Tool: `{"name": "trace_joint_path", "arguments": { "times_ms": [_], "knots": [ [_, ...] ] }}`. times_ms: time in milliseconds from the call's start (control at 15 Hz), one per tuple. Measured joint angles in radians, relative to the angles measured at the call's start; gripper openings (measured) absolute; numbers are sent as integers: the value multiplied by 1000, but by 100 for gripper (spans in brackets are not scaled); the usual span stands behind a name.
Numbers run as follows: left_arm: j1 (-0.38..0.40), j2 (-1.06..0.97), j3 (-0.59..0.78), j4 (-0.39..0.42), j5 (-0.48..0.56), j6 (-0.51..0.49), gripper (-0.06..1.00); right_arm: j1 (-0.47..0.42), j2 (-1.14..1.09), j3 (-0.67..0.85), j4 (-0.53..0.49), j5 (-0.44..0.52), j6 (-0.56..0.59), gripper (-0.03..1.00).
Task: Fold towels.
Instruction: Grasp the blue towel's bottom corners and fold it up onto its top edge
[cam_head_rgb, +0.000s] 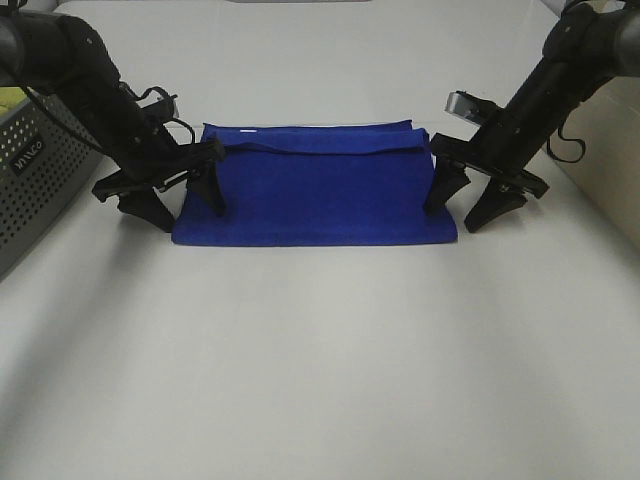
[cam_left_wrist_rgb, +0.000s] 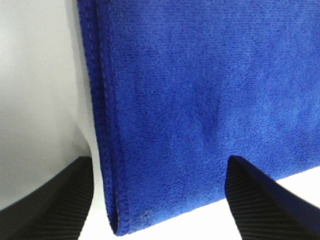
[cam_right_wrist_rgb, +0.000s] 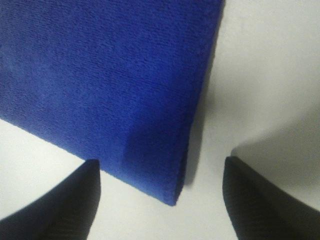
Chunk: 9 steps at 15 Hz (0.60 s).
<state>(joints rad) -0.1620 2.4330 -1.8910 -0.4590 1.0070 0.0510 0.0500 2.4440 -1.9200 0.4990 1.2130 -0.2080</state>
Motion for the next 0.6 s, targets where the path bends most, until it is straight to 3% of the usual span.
{"name": "trace_joint_path", "arguments": {
  "times_ms": [133, 267, 467, 533, 600],
  "knots": [
    [-4, 0, 1, -1, -7, 0, 70, 15, 15, 0, 56, -1, -27, 66],
    [-13, 0, 1, -1, -15, -13, 68, 41, 26, 0, 78, -13, -41, 57],
    [-19, 4, 9, 3, -14, -26, 11, 43, 34, 0, 72, -46, 6, 18],
    [-19, 4, 9, 3, -12, -26, 3, 35, 34, 0, 71, -46, 12, 6],
    [-20, 4, 9, 8, 1, -26, 1, 29, 34, 0, 70, -43, 15, 2]
  ]
}}
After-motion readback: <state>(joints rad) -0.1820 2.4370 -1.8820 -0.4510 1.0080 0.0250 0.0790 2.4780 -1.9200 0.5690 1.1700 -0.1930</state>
